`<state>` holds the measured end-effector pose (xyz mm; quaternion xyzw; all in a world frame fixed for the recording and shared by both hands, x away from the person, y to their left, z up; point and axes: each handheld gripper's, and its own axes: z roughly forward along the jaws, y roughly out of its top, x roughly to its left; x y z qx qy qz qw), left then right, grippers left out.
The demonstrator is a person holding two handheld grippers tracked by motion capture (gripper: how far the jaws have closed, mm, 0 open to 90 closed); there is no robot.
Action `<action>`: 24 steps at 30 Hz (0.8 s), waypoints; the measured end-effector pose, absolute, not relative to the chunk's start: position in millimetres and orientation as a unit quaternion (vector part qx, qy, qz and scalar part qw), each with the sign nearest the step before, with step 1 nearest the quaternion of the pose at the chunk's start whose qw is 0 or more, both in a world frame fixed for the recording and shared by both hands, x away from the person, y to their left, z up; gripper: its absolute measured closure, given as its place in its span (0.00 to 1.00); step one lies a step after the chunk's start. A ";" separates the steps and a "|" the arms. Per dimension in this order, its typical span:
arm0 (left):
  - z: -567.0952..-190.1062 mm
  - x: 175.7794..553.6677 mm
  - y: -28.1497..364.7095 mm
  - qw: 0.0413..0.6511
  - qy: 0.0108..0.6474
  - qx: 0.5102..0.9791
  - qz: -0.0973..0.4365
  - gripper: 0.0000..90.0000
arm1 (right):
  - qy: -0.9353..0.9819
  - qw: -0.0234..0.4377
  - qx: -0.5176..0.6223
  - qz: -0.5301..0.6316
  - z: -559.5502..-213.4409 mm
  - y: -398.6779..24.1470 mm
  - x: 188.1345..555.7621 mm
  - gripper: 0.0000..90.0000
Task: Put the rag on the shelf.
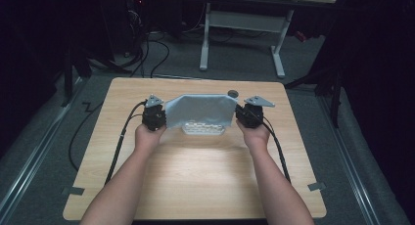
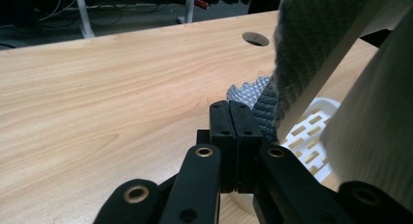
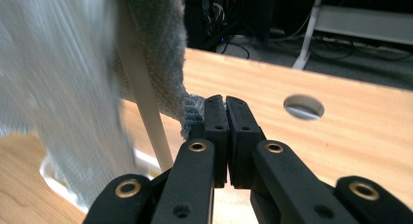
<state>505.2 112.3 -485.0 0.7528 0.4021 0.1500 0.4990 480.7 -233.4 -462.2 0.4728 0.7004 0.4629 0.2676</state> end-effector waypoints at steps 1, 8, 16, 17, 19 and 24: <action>-486.8 504.4 111.9 0.501 0.403 0.752 0.149 1.00 | 0.702 0.268 0.472 0.461 -464.0 -233.7 480.9 0.99; -490.1 499.3 112.0 0.503 0.400 0.752 0.148 1.00 | 0.703 0.266 0.476 0.457 -469.5 -232.1 481.8 0.99; -490.5 496.9 112.1 0.503 0.399 0.751 0.152 0.99 | 0.708 0.267 0.479 0.445 -475.4 -232.6 481.3 0.99; -489.7 496.7 112.2 0.505 0.399 0.750 0.154 0.98 | 0.708 0.270 0.478 0.445 -476.9 -234.0 480.8 0.99; -488.1 497.1 112.8 0.510 0.399 0.747 0.154 0.97 | 0.703 0.269 0.485 0.445 -479.7 -237.3 478.8 0.98; -485.6 499.4 115.6 0.510 0.412 0.738 0.158 0.84 | 0.705 0.262 0.489 0.441 -483.5 -243.0 476.7 0.88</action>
